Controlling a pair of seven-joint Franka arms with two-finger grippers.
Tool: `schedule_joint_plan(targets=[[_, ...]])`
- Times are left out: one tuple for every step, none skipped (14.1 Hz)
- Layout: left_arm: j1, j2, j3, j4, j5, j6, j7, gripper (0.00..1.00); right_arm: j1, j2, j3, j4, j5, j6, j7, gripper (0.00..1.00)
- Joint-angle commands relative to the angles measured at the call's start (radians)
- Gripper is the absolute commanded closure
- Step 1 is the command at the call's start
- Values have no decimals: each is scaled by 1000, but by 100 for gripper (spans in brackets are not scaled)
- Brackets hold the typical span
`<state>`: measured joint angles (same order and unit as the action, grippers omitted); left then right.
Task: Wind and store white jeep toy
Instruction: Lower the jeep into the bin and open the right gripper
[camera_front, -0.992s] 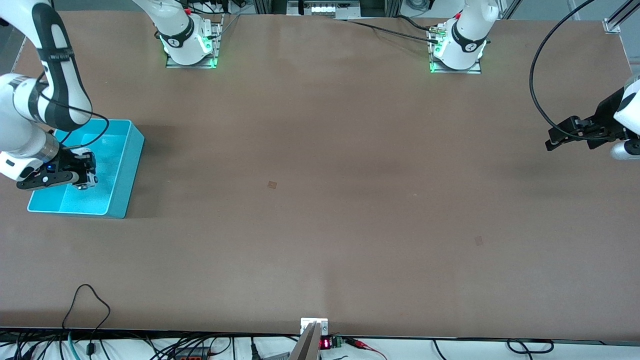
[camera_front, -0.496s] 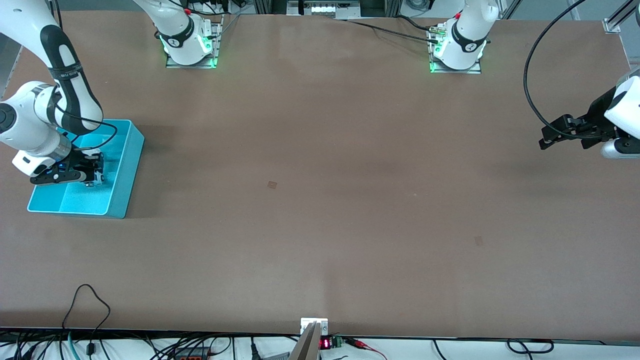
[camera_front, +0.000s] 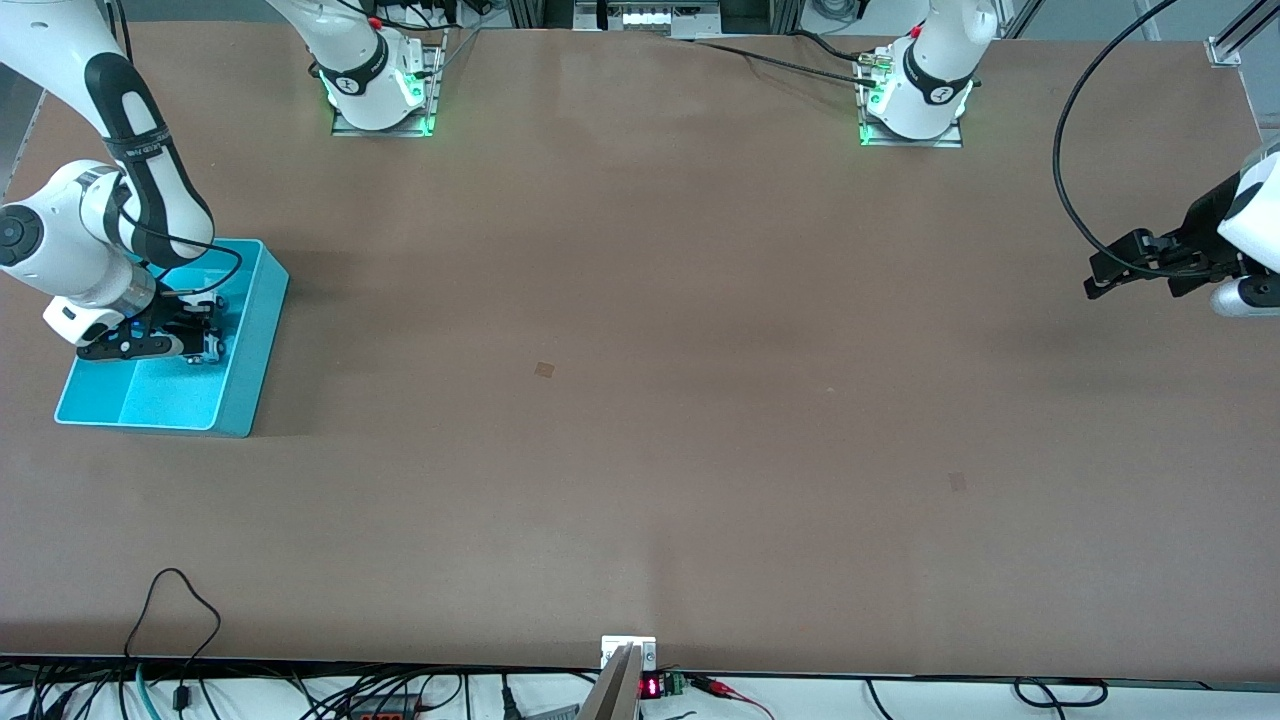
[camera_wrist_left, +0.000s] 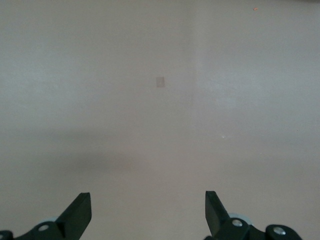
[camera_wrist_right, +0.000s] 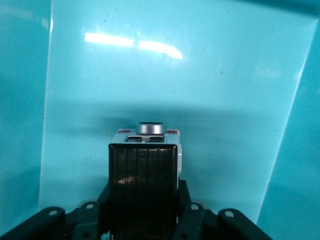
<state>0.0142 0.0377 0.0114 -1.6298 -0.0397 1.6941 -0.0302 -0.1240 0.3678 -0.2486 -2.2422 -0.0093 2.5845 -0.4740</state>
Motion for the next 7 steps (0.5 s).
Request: schedule_joint_plan(targets=[[4, -21, -2, -12, 3, -10, 3, 0, -8, -30, 9, -17, 43, -52, 5, 100], [4, -21, -2, -12, 3, -10, 3, 0, -9, -29, 9, -17, 55, -58, 3, 100], [4, -21, -2, -12, 3, -10, 3, 0, -9, -27, 8, -16, 57, -60, 0, 100], [4, -19, -2, -12, 3, -10, 3, 0, -9, -26, 8, -16, 57, -60, -1, 100], [4, -19, -2, -12, 1, -8, 3, 0, -9, -24, 8, -16, 57, -60, -3, 100], [4, -19, -2, -12, 1, -8, 3, 0, -9, -23, 8, -14, 57, -60, -5, 100], [4, -19, -2, -12, 1, -8, 3, 0, -9, -21, 8, -13, 57, -60, -5, 97]])
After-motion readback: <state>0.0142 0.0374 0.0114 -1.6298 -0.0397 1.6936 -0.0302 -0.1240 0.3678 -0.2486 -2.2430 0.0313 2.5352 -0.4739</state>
